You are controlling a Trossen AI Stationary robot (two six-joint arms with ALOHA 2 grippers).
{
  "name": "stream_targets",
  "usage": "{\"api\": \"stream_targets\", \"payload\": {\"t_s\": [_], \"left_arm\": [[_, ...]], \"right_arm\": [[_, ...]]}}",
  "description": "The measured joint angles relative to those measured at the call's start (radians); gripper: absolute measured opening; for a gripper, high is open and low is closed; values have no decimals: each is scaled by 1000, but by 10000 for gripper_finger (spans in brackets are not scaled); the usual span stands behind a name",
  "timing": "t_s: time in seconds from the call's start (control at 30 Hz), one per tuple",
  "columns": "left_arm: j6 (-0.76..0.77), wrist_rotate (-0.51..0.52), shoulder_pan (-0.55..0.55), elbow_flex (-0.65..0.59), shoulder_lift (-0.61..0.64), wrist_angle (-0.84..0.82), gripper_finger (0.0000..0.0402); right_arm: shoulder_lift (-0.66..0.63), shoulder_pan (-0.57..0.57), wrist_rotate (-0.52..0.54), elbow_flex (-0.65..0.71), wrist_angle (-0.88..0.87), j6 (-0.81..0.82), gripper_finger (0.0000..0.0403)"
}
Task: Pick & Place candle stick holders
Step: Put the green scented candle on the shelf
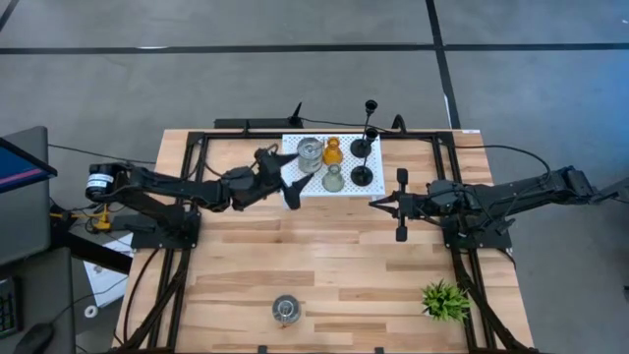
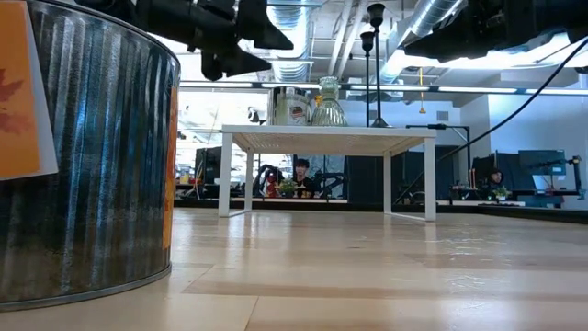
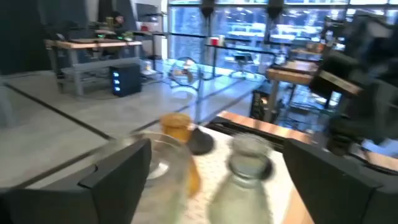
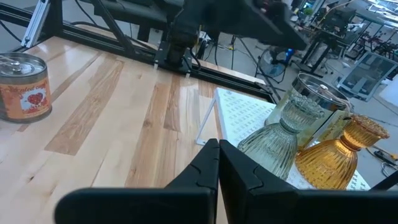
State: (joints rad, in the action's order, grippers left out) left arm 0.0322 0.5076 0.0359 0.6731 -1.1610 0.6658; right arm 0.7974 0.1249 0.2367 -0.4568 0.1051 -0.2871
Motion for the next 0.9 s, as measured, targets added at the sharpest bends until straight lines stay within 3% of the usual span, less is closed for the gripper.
{"api": "stream_targets", "payload": {"t_s": [0.3,0.73,0.9], "left_arm": [[81,1,-20,0,-118,34,227],[81,4,27,0,-292,312,17],[79,-8,18,14,-325,323,5]], "right_arm": [[0,0,0,0,10,0,0],[0,0,0,0,17,0,0],[0,-1,0,0,19,0,0]]}}
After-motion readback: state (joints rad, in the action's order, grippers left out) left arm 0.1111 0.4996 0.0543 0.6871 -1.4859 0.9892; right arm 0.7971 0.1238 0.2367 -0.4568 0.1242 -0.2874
